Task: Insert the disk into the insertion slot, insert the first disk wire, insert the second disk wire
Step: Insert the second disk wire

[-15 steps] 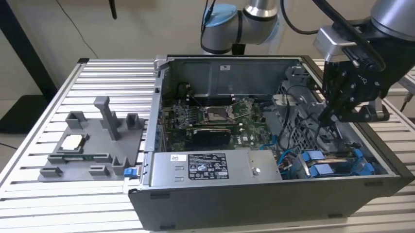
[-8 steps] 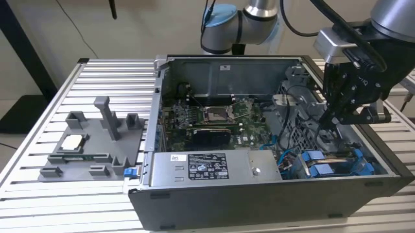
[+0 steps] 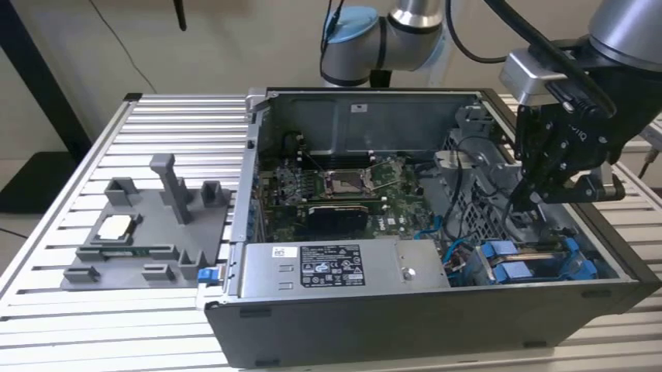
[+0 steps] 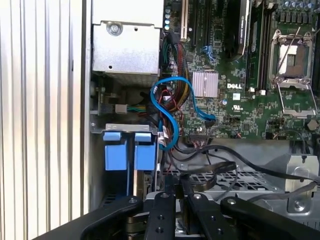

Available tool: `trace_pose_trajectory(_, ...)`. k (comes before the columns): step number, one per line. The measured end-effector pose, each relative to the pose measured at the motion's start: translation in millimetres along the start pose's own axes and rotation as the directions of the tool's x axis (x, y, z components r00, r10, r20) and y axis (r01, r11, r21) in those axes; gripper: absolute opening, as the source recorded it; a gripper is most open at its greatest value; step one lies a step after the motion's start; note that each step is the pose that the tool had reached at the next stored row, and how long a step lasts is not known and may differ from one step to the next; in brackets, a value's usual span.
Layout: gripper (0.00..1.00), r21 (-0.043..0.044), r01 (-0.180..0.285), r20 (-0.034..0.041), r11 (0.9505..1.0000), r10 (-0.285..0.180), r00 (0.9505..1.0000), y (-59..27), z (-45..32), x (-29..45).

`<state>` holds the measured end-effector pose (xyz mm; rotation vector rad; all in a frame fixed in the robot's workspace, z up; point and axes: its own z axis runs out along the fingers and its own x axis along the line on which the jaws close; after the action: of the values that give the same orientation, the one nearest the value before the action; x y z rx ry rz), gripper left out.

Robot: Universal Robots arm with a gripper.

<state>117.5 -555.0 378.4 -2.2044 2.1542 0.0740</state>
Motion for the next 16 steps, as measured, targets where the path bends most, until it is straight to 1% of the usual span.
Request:
trace_pose_trajectory(1, 0.16, 0.0, 0.0, -0.0018, 1.0, 0.0, 1.0, 0.0, 0.2, 0.0)
trace_pose_trajectory(5, 0.16, 0.0003, 0.0, -0.0024, 1.0, 0.0, 1.0, 0.0, 0.4, 0.0)
trace_pose_trajectory(9, 0.16, 0.0083, 0.001, -0.0041, 1.0, -0.001, 1.0, 0.0, 3.2, 0.4)
trace_pose_trajectory(11, 0.16, 0.0108, 0.001, -0.005, 0.9999, -0.001, 1.0, 0.0, 5.1, 0.7)
trace_pose_trajectory(16, 0.16, 0.0135, 0.001, -0.0067, 0.9999, -0.001, 1.0, 0.0, 9.2, 2.2)
